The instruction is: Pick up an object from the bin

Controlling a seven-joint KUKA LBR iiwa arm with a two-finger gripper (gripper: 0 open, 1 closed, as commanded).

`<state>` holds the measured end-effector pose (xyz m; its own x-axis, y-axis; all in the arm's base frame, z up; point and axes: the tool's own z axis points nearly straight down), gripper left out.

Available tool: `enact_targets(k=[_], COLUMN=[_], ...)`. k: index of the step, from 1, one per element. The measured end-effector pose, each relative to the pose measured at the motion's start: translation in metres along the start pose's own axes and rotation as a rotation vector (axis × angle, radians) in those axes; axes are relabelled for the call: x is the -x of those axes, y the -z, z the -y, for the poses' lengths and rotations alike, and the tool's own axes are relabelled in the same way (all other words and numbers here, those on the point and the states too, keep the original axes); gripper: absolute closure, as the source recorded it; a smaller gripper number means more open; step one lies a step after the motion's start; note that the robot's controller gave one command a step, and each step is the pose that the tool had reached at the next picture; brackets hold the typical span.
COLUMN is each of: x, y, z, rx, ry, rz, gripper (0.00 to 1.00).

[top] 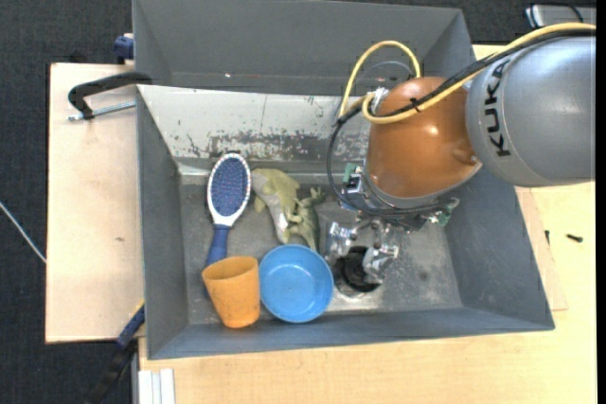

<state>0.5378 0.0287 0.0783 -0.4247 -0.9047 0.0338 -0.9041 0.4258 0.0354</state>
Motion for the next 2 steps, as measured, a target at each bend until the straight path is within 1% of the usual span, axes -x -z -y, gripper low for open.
enact_targets(k=[1, 2], x=[-0.0007, -0.0006], y=[0.0015, 0.0016], z=[0.0007, 0.001], rx=[-0.015, -0.016], ry=[-0.021, -0.023], rz=[0.009, 0.011], gripper=[1.0, 1.0])
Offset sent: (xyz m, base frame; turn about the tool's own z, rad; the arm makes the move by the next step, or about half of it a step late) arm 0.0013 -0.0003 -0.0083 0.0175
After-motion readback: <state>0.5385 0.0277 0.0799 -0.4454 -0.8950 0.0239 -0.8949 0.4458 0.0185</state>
